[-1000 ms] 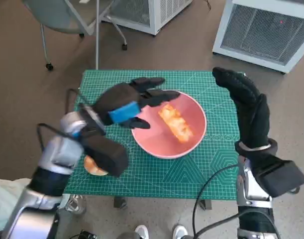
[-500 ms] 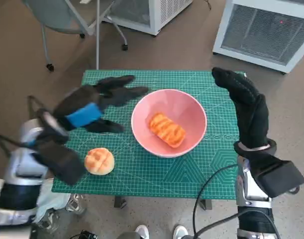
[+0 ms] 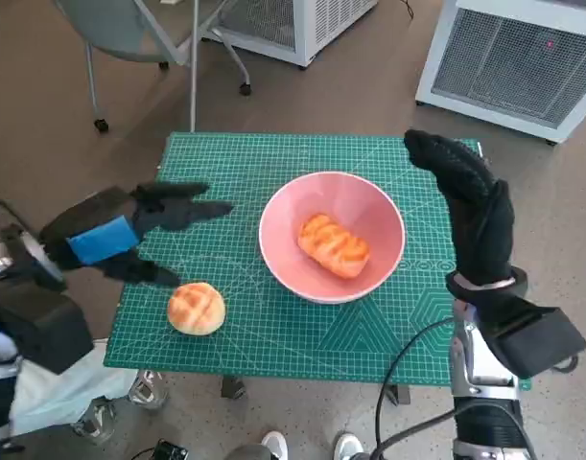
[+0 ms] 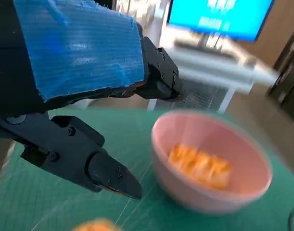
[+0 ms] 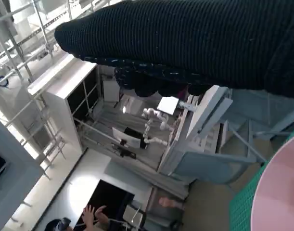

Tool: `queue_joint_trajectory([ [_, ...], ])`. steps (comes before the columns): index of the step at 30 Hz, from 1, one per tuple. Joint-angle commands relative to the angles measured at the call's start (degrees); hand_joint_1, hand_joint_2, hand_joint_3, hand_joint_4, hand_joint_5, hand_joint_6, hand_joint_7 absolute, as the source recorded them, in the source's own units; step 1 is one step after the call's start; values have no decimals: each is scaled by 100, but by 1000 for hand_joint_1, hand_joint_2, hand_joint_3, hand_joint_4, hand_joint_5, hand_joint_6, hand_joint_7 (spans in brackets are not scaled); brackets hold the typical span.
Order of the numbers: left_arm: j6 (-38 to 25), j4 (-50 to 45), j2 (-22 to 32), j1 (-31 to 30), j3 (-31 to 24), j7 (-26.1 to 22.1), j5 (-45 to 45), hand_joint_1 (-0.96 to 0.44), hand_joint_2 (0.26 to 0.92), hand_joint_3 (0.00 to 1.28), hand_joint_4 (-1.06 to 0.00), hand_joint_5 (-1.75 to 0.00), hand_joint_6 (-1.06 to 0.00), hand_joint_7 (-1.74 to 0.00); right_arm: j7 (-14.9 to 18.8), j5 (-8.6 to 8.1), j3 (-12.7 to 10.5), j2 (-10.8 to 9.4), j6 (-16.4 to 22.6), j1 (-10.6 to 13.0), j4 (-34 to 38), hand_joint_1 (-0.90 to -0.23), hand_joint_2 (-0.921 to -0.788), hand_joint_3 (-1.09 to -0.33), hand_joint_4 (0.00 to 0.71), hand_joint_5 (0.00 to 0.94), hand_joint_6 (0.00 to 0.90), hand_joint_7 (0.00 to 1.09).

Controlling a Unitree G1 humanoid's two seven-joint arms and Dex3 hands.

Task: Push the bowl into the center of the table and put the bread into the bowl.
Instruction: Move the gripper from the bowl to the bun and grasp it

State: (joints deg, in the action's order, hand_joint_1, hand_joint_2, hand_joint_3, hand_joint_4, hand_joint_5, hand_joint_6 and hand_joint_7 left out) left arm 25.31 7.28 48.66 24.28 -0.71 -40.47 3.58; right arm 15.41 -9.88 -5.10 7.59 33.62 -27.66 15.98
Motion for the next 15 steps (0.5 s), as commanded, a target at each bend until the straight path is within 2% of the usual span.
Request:
queue_joint_trajectory([
  [1,-114,-66,96,-186,43,-166,27,-329,739,4,-356,0,-475,-23,125,-166,3,-33,-141,64,96,-705,-921,-780,144,0,-1,497],
  [6,-222,-74,68,-320,94,-213,131,-300,735,1,-352,0,-472,-16,187,-237,14,-35,-190,53,85,-704,-921,-770,144,0,-1,495],
  [15,-496,-201,9,-548,249,-213,320,-276,735,1,-335,0,-466,-7,272,-265,3,-17,-228,41,91,-706,-921,-765,143,0,-1,497],
])
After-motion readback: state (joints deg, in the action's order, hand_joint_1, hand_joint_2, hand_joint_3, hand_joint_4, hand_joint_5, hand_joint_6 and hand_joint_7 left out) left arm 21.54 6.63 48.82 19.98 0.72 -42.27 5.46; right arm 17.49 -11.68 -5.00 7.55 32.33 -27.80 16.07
